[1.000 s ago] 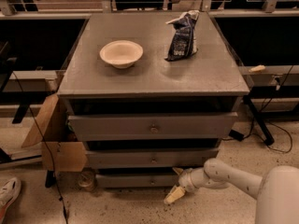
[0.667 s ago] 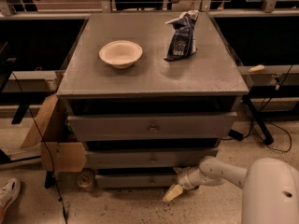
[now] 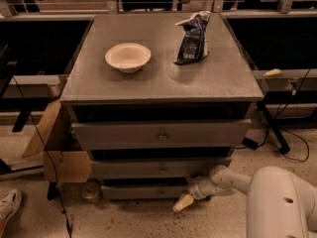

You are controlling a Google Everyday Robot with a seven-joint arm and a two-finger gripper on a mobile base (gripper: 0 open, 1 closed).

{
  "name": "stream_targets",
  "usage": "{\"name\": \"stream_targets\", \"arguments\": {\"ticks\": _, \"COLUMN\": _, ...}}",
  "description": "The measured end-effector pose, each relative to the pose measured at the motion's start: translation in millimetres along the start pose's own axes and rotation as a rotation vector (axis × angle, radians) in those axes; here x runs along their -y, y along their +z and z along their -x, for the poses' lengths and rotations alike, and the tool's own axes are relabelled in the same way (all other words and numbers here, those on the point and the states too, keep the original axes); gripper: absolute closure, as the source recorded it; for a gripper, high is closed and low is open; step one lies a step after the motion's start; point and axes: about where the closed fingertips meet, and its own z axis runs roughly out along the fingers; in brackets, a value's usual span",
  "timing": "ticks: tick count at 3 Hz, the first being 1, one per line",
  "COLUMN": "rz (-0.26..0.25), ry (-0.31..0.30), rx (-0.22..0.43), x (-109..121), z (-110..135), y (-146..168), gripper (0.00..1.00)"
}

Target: Open bottom drawer

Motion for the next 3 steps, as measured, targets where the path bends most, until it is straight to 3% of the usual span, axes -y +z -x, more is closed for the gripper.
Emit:
{"name": "stream_targets", "arguments": {"ticks": 1, "rz": -0.004, "ry": 0.021, "rx": -0.001, "x": 9.0, "z": -6.2, "y": 5.8, "gripper": 0.00}}
{"name": "stream_targets", "arguments": {"ticks": 3, "rz": 0.004, "ry": 0.033, "rx": 0.002, "x": 14.6, "z": -11.9, "y": 8.4, "gripper": 0.42}}
